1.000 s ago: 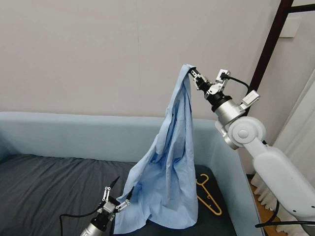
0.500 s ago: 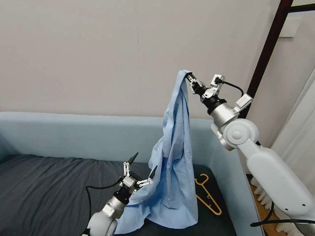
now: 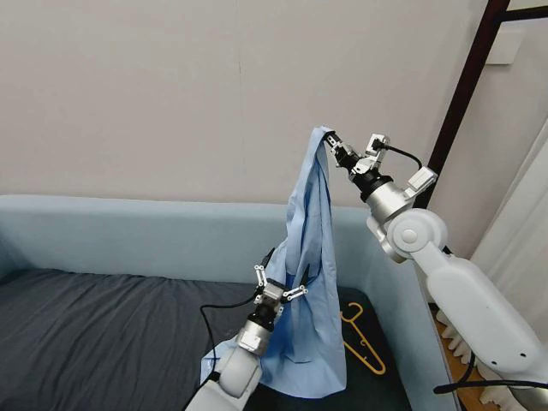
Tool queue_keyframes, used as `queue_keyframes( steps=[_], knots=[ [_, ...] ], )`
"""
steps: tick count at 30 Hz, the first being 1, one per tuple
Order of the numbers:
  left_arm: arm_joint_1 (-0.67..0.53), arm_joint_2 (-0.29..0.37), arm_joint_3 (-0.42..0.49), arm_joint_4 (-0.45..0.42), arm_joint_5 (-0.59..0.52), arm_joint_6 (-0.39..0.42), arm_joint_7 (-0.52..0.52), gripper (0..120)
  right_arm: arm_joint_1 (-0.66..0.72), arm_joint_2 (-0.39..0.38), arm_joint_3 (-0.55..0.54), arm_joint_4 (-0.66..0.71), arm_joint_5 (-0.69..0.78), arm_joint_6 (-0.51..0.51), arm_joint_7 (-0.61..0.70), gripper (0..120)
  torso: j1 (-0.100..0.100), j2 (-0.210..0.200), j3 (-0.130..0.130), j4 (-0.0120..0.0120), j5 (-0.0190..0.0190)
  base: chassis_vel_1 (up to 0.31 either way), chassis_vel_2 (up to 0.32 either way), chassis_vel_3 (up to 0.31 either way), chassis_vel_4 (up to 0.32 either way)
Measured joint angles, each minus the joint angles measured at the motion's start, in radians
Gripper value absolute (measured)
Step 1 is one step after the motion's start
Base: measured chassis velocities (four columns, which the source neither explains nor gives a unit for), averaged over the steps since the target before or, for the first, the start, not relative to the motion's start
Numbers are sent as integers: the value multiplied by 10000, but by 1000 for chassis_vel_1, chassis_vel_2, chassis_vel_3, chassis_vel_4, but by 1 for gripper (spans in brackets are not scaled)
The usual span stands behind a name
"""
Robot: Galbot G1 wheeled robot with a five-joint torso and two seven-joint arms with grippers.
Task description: Pick up the clothes from the sofa and hang them on the clothes hanger.
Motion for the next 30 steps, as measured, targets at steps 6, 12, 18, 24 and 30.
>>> queue_keyframes(
  steps=[6, 12, 18, 24, 30],
  knots=[
    [-378, -650, 115, -11, 154, 604, -1515, 100, -42, -105, -3, 29, -12, 0, -15, 0, 0, 1, 0, 2, 1, 0, 0, 0, 0],
    [-727, -823, 180, -222, -177, 1005, -1878, 100, -127, -193, 10, 97, -12, 0, -24, 0, 0, 0, 0, 2, 1, 0, 0, 0, 0],
    [-997, -865, 120, 91, 102, 1091, -2267, 100, -242, -263, 121, 148, -38, 0, -32, 0, 0, 0, -1, 3, -1, 0, 0, 0, 0],
    [-559, -867, -140, 105, 288, 1040, -2482, 100, -298, -322, 216, 148, -34, -1, -60, 0, 0, 0, -1, 1, -2, 0, 0, 0, 0],
    [-133, -753, -395, 331, 482, 753, -2504, 100, -311, -286, 226, 147, -34, -1, -77, 0, 0, 1, -2, -1, -4, 0, 0, 0, 0]
  ],
)
